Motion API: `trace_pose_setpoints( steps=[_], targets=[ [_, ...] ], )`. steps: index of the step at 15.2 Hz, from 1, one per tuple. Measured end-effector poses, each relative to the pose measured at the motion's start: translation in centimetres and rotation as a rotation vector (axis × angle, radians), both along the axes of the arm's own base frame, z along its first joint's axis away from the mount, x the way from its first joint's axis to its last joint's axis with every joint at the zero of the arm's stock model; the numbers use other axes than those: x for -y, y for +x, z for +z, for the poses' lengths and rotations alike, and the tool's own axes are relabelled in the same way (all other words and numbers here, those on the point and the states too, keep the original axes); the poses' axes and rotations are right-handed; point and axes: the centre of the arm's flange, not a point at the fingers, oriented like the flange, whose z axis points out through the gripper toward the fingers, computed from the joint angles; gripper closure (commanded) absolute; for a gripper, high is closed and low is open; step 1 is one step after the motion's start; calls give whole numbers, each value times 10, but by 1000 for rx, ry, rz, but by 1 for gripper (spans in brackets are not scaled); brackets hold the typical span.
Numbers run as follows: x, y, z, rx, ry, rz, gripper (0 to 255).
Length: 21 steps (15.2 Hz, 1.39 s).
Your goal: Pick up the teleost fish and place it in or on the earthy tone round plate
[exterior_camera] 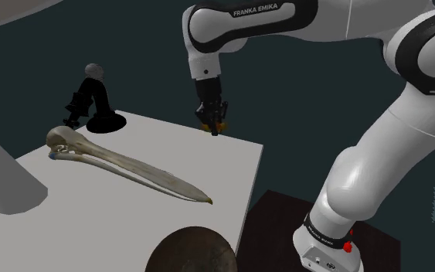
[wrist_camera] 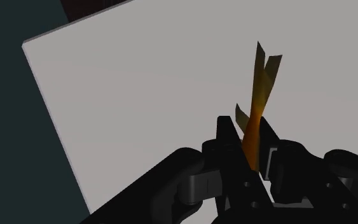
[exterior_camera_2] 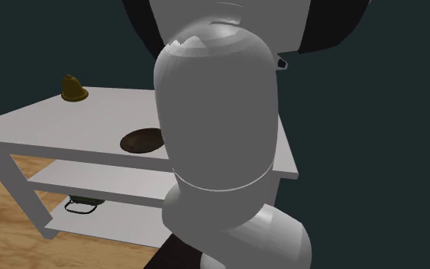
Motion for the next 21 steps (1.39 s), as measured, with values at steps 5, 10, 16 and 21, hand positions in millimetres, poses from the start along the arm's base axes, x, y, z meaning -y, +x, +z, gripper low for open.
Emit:
trace_pose_setpoints(
  steps=[5,10,16,21],
  targets=[
    [-51,-38,0,0,0,1,255],
    [-106,-75,0,0,0,1,255],
    [-173,-120,-3,1,-1,1,255],
    [-229,-159,-3,0,-1,1,255]
  ],
)
